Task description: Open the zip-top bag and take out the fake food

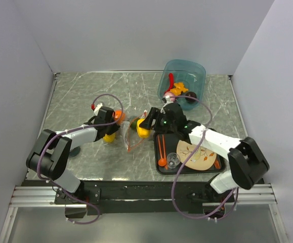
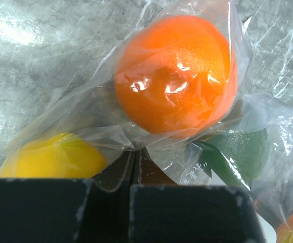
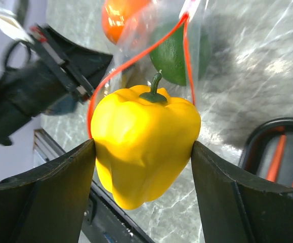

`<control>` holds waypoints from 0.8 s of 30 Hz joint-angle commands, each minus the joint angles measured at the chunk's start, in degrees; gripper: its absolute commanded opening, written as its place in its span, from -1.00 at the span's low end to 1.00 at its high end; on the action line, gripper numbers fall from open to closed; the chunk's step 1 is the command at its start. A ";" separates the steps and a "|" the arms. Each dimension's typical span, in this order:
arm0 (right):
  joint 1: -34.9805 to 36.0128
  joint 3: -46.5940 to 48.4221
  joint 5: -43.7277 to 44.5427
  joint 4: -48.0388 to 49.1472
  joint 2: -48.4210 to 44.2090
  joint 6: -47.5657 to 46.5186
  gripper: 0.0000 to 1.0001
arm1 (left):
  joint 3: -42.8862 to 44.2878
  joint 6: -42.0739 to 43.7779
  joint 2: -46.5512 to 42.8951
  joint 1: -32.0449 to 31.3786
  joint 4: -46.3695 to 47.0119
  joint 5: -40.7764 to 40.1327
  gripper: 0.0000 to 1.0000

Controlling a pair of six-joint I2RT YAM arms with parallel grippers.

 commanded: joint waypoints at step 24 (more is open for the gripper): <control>-32.93 37.83 6.12 -8.51 27.47 -3.14 0.65 | 6.30 7.17 -5.66 -0.93 -5.71 9.72 -0.53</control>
